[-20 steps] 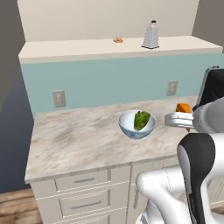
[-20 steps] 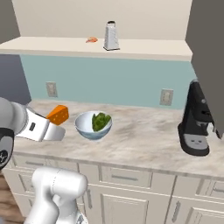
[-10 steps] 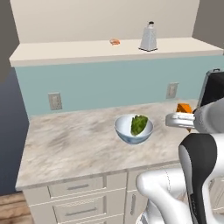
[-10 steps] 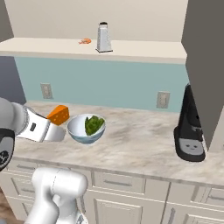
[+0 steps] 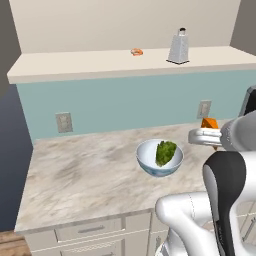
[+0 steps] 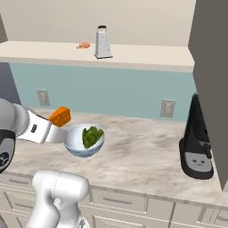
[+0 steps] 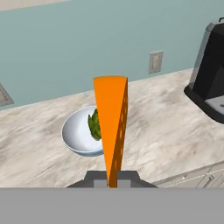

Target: Pick the cheese from the fridge and the cheese grater from the cabinet and place them next to the salad bowl.

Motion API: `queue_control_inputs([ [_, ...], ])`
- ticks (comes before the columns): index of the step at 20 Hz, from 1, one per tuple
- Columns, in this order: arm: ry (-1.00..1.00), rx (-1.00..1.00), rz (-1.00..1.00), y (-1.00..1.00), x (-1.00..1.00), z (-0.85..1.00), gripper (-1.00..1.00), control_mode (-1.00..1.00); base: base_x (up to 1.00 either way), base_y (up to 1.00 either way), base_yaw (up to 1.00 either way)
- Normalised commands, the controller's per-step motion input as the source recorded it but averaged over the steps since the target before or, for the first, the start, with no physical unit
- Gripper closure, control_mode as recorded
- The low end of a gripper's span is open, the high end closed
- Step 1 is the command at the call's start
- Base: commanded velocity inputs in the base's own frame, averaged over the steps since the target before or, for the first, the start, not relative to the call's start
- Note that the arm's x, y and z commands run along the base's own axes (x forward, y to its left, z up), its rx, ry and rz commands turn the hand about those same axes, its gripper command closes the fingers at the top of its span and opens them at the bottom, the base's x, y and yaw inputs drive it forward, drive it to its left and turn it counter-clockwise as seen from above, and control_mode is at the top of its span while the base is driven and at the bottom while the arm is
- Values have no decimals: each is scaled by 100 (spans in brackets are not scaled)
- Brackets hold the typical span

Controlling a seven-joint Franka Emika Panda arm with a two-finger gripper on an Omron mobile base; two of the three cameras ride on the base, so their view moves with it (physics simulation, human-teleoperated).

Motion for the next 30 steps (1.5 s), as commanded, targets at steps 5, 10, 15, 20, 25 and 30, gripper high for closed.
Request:
queue_control_inputs([
  [5,0,0,0,0,0,0,100,100,0,0,0],
  [10,0,0,0,0,-2,0,100,-100,-1,0,0],
  [15,0,4,0,-59,5,0,100,-100,0,0,0],
  [20,13,5,5,-93,28,-23,100,-100,0,0,0],
  [25,31,-3,19,-75,74,-68,100,-100,0,0,0],
  [30,20,-10,18,-41,66,-83,100,-100,0,0,0],
])
